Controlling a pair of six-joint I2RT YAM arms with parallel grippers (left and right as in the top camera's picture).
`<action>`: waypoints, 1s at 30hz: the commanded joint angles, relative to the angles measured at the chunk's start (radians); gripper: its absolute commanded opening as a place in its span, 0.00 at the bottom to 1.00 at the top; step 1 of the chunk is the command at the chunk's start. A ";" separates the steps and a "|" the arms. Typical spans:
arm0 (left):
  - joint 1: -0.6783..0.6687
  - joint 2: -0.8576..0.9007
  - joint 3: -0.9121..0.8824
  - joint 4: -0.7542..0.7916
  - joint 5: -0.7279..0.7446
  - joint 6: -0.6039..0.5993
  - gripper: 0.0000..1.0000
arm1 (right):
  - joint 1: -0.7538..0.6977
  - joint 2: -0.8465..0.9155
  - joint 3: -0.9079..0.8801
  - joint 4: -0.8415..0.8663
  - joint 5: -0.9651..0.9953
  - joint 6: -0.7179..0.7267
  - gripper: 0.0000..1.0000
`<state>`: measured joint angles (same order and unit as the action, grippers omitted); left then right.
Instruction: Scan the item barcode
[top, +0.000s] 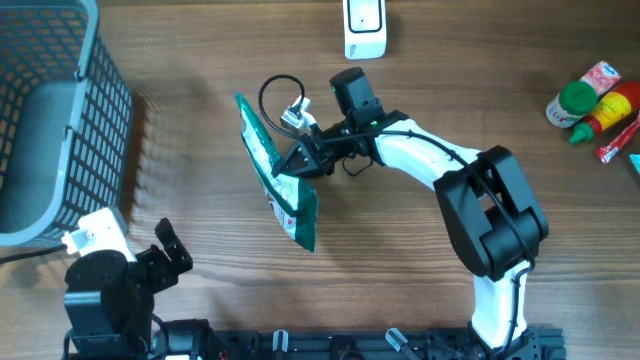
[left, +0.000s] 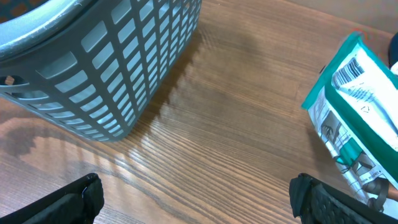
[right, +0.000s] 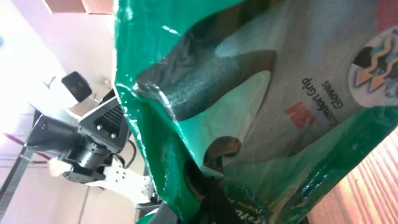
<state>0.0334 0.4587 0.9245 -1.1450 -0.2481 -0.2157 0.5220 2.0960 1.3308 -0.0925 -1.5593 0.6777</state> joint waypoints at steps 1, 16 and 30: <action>-0.005 -0.003 0.003 0.003 0.005 0.002 1.00 | 0.000 -0.015 -0.042 -0.030 0.134 -0.071 0.04; -0.005 -0.003 0.003 0.003 0.005 0.002 1.00 | -0.123 0.090 -0.240 0.086 0.327 -0.158 0.47; -0.005 -0.003 0.003 0.003 0.005 0.002 1.00 | -0.138 0.078 -0.236 0.012 0.520 -0.350 0.99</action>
<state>0.0334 0.4587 0.9245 -1.1450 -0.2481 -0.2157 0.3000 2.1540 1.1038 -0.0780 -1.2491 0.3710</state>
